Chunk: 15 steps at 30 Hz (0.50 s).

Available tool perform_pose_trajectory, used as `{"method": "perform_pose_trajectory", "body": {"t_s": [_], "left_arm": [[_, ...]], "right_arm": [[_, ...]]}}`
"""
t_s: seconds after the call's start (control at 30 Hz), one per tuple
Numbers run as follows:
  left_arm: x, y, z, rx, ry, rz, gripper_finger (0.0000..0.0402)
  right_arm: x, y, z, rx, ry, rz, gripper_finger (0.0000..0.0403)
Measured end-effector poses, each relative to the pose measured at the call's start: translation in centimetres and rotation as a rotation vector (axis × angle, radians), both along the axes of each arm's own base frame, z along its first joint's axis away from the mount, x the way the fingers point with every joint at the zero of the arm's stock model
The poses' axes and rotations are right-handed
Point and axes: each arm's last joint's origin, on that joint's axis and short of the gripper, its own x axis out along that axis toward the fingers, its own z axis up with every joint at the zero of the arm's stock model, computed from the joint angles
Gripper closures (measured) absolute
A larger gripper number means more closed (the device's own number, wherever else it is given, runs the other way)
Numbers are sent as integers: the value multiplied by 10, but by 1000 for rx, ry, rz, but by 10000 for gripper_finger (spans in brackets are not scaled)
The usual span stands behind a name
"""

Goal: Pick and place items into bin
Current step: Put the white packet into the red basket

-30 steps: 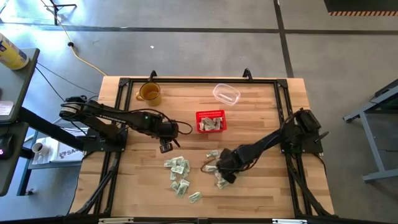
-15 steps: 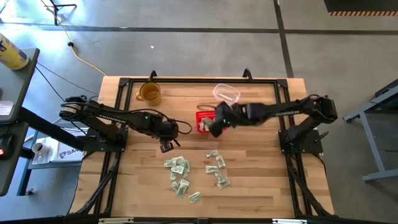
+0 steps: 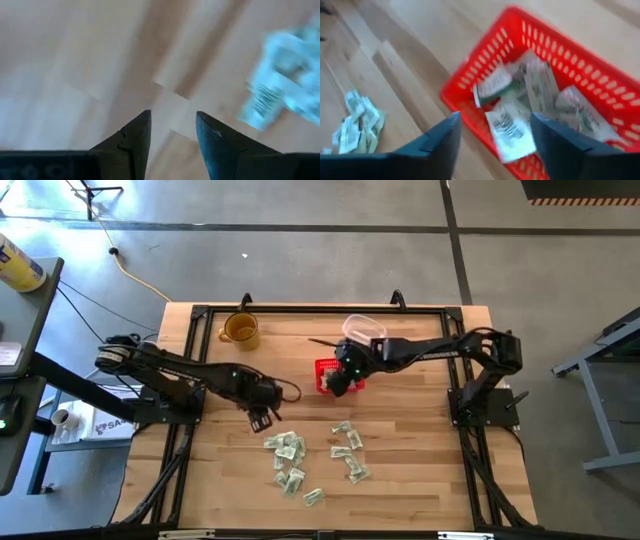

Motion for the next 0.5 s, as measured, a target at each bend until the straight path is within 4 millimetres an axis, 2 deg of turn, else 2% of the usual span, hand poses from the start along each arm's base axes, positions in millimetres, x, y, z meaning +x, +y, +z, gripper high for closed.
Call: {"method": "perform_pose_trajectory", "body": {"t_s": [0.07,0.13,0.23,0.37,0.43,0.5], "left_arm": [[1,-13,-3,-24,-33,-98,215],[-2,-28,-15,-18,-68,-229,221],[-11,-39,-41,-23,-132,-336,233],[-26,-47,-75,-150,-164,-457,253],[-29,-55,-76,-226,-187,-490,263],[-33,-64,-74,-214,-194,-523,271]], "right_arm": [[-1,3,-1,-6,13,81,134],[0,14,1,-48,11,192,116],[0,34,8,-111,-5,289,108],[-4,50,18,-190,-20,313,107],[-7,56,21,-197,-9,322,107],[-11,60,22,-198,15,330,107]]}}
